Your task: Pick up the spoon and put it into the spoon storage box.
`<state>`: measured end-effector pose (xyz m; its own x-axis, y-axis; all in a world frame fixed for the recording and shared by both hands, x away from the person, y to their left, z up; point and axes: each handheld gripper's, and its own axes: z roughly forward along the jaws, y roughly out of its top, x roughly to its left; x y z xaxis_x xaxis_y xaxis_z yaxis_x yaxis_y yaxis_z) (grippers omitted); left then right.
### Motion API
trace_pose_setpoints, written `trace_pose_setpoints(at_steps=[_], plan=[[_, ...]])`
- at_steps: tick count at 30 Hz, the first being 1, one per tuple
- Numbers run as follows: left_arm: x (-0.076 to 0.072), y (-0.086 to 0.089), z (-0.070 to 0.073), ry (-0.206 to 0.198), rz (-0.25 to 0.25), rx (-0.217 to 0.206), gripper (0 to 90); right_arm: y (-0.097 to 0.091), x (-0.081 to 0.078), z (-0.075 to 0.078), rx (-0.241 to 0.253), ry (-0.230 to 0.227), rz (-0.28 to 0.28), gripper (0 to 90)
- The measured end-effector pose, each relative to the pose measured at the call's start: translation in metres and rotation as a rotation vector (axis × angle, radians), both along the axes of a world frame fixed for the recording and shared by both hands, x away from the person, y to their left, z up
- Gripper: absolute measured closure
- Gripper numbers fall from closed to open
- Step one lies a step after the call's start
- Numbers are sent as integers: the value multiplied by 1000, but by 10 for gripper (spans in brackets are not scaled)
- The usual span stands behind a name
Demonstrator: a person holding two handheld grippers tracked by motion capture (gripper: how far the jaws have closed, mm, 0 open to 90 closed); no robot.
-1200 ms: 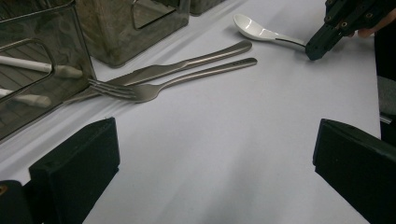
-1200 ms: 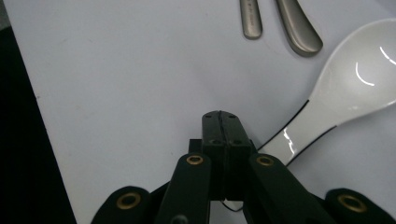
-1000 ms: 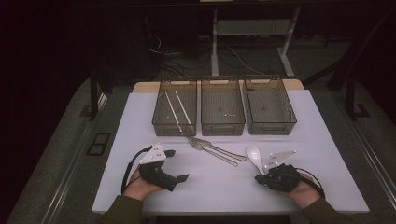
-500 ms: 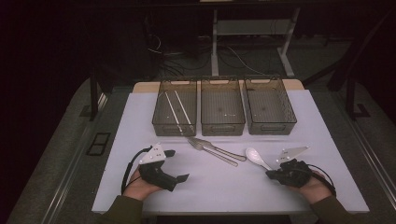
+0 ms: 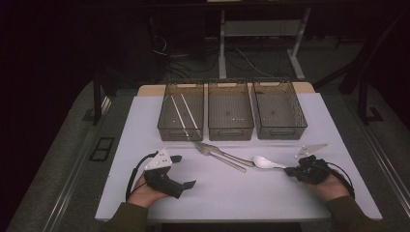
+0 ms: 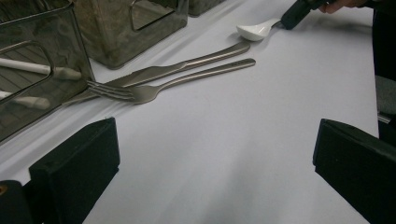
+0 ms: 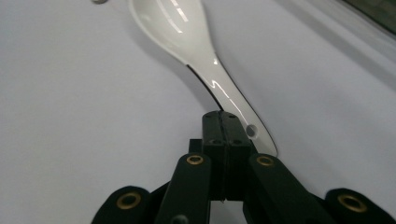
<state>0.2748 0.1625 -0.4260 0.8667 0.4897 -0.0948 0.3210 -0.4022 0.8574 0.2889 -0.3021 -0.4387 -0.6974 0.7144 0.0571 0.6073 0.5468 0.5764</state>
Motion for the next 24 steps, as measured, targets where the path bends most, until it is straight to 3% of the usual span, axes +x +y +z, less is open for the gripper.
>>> trace_pose_setpoints(at_steps=[7, 9, 18, 24], plan=[[0, 0, 0, 0, 0, 1, 0, -10, 6, 0, 29, 6, -31, 897], [0, 0, 0, 1, 0, 0, 0, -11, 5, 2, 68, 18, -28, 895], [0, -1, -1, 3, -1, 4, 0, -16, 3, 12, 210, 17, -27, 706], [0, -1, -1, 4, -3, 6, 0, -12, 4, 19, 258, -17, -11, 565]])
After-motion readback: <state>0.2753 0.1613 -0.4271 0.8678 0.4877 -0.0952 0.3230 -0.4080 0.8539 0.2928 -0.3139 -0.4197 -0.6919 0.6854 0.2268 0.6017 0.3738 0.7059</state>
